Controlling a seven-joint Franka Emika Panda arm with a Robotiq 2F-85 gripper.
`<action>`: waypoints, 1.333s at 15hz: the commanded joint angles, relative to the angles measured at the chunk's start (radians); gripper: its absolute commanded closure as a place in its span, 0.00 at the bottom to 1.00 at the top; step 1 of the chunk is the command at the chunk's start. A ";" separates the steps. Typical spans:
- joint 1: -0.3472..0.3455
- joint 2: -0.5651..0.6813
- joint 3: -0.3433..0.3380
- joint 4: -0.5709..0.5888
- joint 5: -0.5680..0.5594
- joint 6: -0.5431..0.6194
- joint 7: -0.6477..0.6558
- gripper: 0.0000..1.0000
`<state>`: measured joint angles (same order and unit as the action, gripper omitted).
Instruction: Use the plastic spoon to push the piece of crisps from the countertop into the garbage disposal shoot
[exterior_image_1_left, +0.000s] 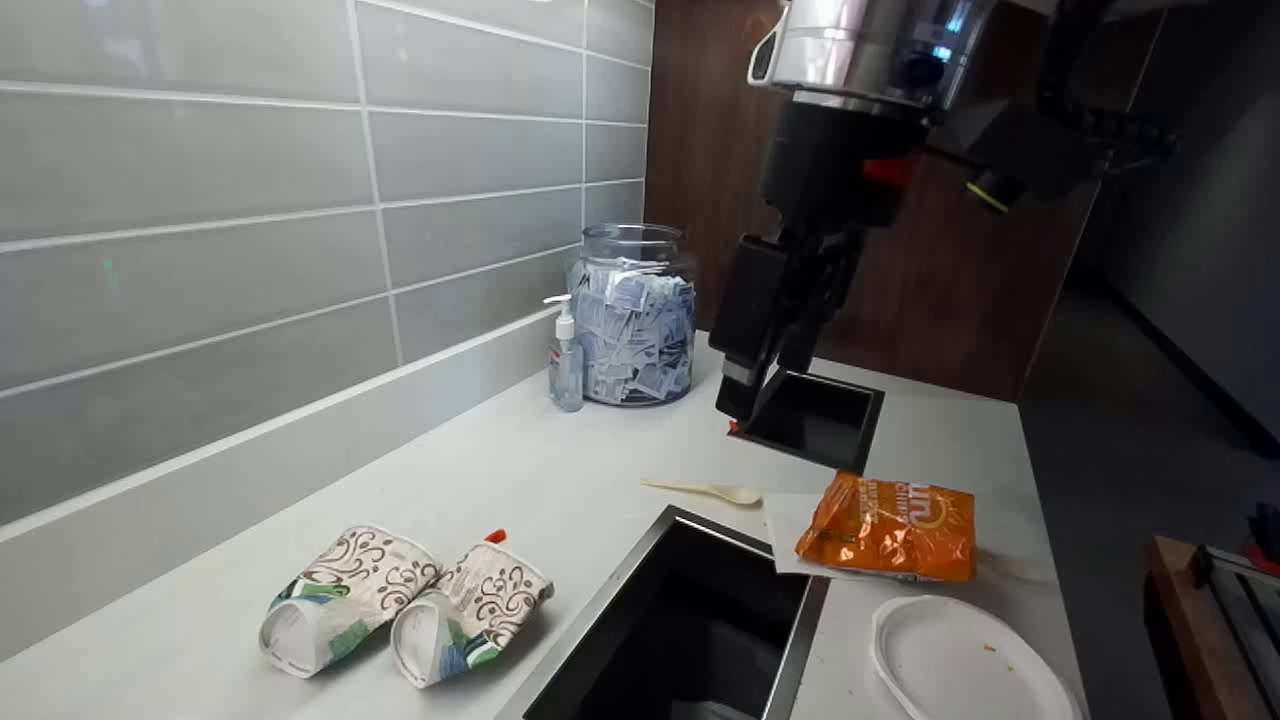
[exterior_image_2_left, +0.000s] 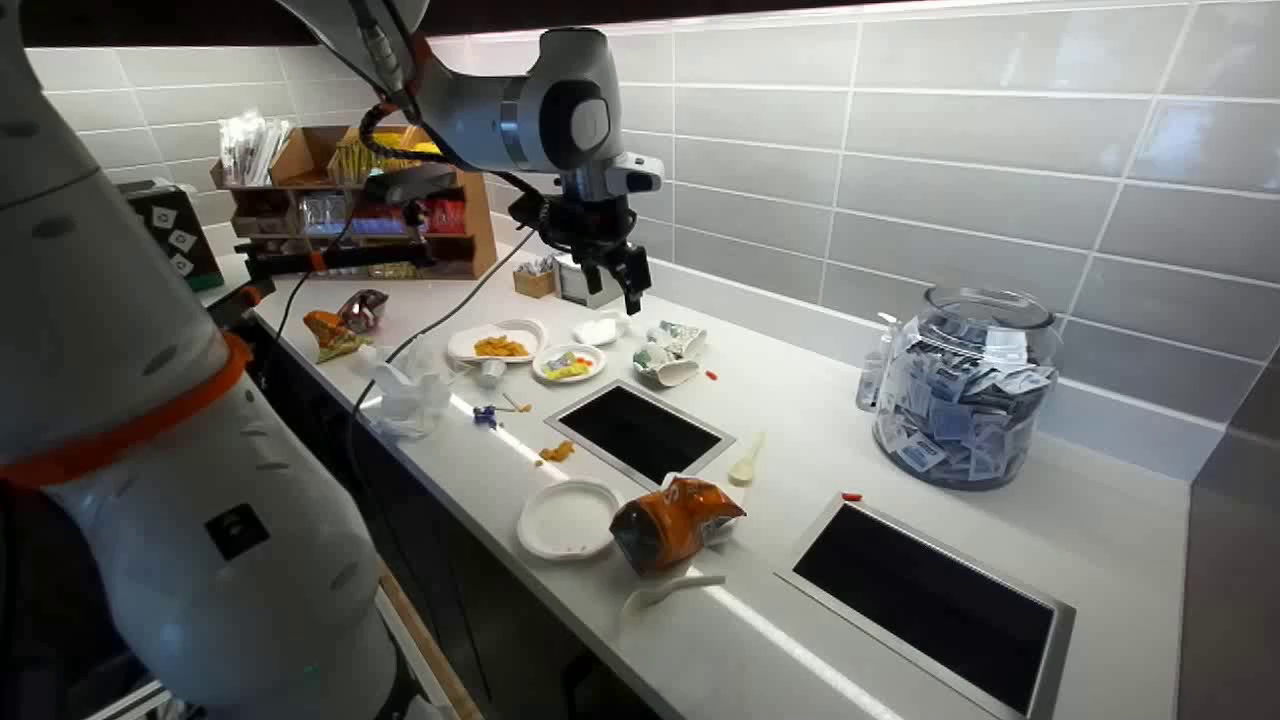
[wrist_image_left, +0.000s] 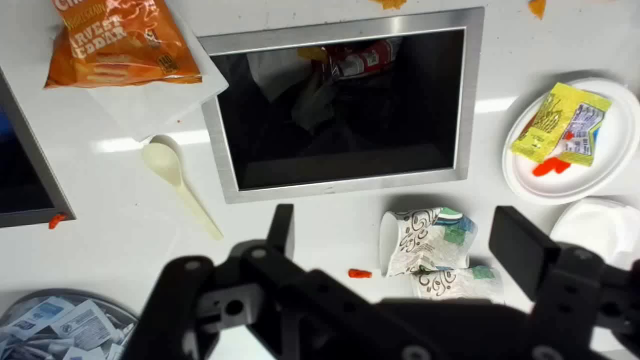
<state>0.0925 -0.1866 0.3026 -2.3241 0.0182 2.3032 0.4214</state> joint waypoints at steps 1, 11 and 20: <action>0.024 0.001 -0.024 0.001 -0.006 -0.002 0.004 0.00; 0.004 0.031 -0.034 0.001 -0.060 0.024 0.016 0.00; 0.017 0.213 -0.139 0.016 -0.010 0.306 -0.420 0.00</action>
<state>0.0953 -0.0513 0.1947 -2.3249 -0.0272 2.5289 0.1484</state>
